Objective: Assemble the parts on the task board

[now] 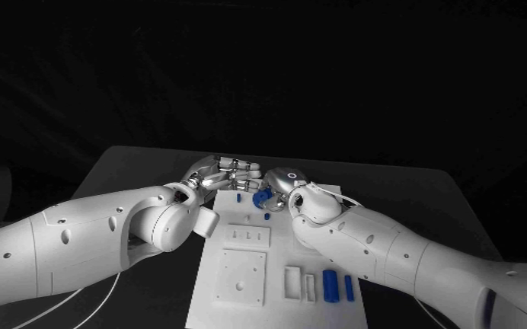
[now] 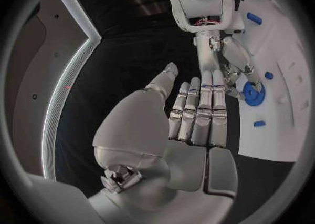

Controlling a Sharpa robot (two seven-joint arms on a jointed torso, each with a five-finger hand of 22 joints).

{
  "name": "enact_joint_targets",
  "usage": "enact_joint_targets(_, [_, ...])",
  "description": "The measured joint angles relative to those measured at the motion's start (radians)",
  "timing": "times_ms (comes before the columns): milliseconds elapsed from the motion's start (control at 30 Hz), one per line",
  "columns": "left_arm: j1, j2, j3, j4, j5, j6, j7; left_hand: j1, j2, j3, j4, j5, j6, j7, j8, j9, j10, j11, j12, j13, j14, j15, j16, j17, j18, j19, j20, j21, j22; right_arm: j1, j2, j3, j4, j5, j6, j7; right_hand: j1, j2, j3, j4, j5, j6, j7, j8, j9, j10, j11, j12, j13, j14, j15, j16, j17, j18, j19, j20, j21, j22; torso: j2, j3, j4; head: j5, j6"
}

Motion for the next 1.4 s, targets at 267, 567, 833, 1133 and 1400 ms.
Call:
enact_joint_targets(267, [0.000, 0.000, 0.000, -0.002, 0.000, 0.000, -0.001, 0.000, 0.000, 0.000, 0.000, 0.000, 0.000, 0.000, 0.000, 0.000, 0.000, 0.000, 0.000, 0.000, 0.000, 0.000, 0.000, 0.000, 0.000, 0.000, 0.000, 0.002, -0.001, -0.001, 0.007, -0.004, -0.016, 0.001, -0.006, 0.017, 0.000, 0.000, 0.000, 0.000, 0.003, -0.033, 0.008, 0.001, 0.001, -0.014, 0.007, -0.026, -0.020, 0.000, 0.000, -0.012, -0.006, 0.000, 0.000, 0.000, -0.015, 0.000, 0.000, 0.0000, 0.0002, 0.001, -0.001])
enact_joint_targets(567, [0.000, -0.001, 0.000, -0.006, 0.000, 0.000, -0.001, 0.000, 0.000, 0.000, 0.000, 0.000, 0.000, 0.000, 0.000, 0.000, 0.000, 0.000, 0.000, 0.000, 0.000, 0.000, 0.000, 0.000, 0.000, 0.000, 0.000, 0.004, -0.001, -0.002, -0.001, -0.005, -0.018, 0.007, -0.010, 0.022, -0.008, 0.008, -0.039, 0.087, -0.190, -0.040, 0.004, 0.001, 0.000, -0.021, 0.007, -0.030, -0.033, 0.000, 0.000, -0.015, -0.008, 0.000, 0.000, 0.000, -0.024, 0.000, 0.001, 0.0000, 0.0003, -0.005, 0.004])
enact_joint_targets(833, [0.000, -0.001, 0.000, -0.010, 0.000, 0.000, -0.002, 0.000, 0.000, 0.000, 0.000, 0.000, -0.005, 0.005, 0.000, 0.000, 0.000, 0.000, 0.000, 0.000, 0.000, 0.000, 0.000, 0.000, 0.000, 0.000, 0.000, 0.004, -0.001, -0.007, -0.023, -0.007, -0.010, 0.014, -0.007, 0.014, -0.013, -0.008, -0.065, 0.177, -0.232, -0.040, 0.004, 0.004, 0.002, -0.021, 0.007, -0.030, -0.040, 0.000, 0.000, -0.019, -0.008, 0.000, 0.000, 0.000, -0.029, 0.000, 0.001, 0.0000, 0.0012, -0.006, 0.001])
enact_joint_targets(1133, [0.000, -0.010, 0.000, -0.012, 0.000, 0.000, -0.002, 0.000, 0.000, 0.000, 0.000, 0.000, -0.005, 0.005, 0.000, 0.000, 0.000, 0.000, 0.000, 0.000, 0.000, 0.000, 0.000, 0.000, 0.000, 0.000, 0.000, 0.004, -0.001, -0.010, -0.050, -0.007, 0.019, 0.022, -0.017, 0.005, -0.008, -0.013, -0.055, 0.174, -0.230, -0.040, 0.004, 0.004, 0.002, -0.021, 0.007, -0.030, -0.041, 0.000, 0.000, -0.019, -0.008, 0.000, 0.000, 0.000, -0.029, 0.000, 0.000, 0.0006, -0.0002, -0.002, -0.001])
enact_joint_targets(1400, [0.000, -0.020, 0.000, -0.012, 0.000, 0.000, -0.002, 0.000, 0.000, 0.000, 0.000, 0.000, -0.005, 0.005, 0.000, 0.000, 0.000, 0.000, 0.000, 0.000, 0.000, 0.000, 0.000, 0.000, 0.000, 0.000, 0.000, 0.004, -0.002, -0.011, -0.093, -0.006, 0.072, 0.027, -0.040, -0.001, -0.008, -0.021, -0.065, 0.184, -0.207, -0.040, 0.004, 0.004, 0.002, -0.021, 0.007, -0.030, -0.042, 0.000, 0.000, -0.023, -0.009, 0.000, 0.000, 0.000, -0.035, 0.000, -0.001, 0.0012, -0.0031, 0.002, -0.001])
